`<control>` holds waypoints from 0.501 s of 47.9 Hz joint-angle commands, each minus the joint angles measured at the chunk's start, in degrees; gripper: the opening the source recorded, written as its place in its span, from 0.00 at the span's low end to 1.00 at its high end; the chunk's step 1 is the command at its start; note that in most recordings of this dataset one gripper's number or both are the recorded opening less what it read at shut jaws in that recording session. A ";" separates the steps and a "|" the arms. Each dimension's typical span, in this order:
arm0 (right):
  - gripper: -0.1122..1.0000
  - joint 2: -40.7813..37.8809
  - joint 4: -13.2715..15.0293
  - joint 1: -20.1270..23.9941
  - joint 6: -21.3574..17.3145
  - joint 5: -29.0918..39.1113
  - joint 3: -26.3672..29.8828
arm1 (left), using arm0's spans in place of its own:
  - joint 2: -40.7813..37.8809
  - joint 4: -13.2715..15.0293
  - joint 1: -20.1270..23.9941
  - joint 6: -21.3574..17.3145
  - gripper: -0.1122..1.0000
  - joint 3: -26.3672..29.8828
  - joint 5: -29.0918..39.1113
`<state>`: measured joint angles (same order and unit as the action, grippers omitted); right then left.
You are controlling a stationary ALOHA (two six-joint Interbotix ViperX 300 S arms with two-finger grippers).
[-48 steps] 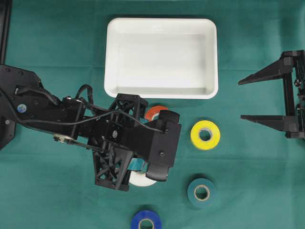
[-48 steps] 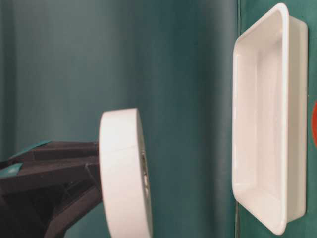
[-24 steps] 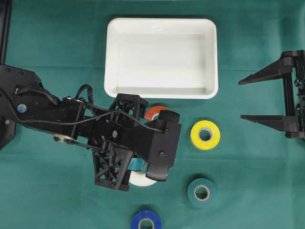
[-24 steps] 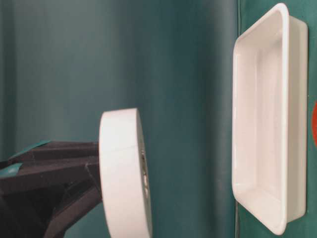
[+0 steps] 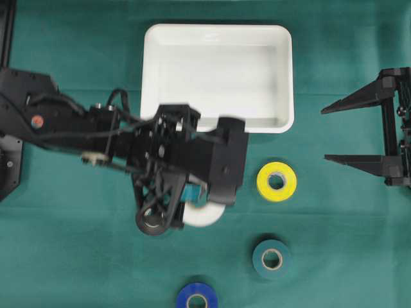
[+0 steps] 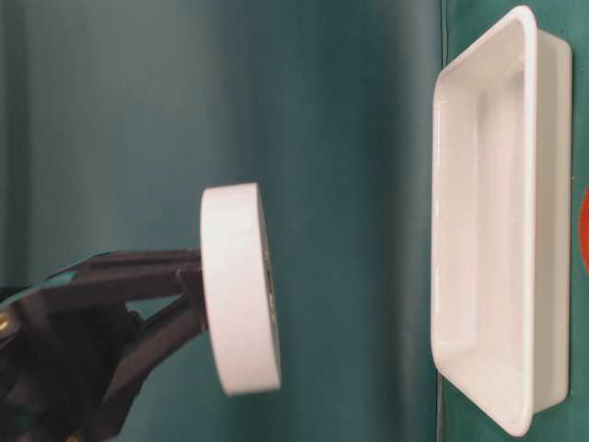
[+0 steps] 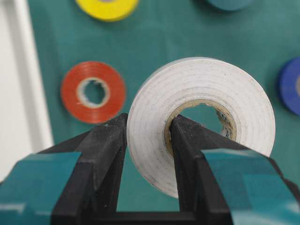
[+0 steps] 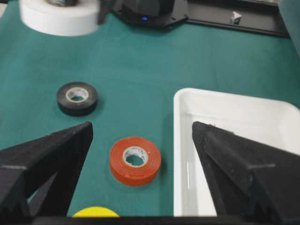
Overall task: Pick up the tape from a random location and place it into the white case.
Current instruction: 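Lift the white tape roll and carry it over the white tray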
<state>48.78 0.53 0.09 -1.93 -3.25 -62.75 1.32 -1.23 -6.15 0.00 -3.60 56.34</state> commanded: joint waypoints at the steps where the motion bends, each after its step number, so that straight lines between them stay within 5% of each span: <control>1: 0.92 -0.09 0.00 -0.09 0.09 -0.18 1.58 | 1.58 -0.18 2.11 -0.09 0.31 1.85 -0.53; 24: 0.92 -0.09 0.00 -0.09 0.09 0.09 1.67 | 1.14 -0.18 15.12 -2.81 0.31 2.20 -2.64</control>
<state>48.78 0.53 0.09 -1.93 -3.08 -62.75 1.32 -1.23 6.86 -2.81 -3.16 54.49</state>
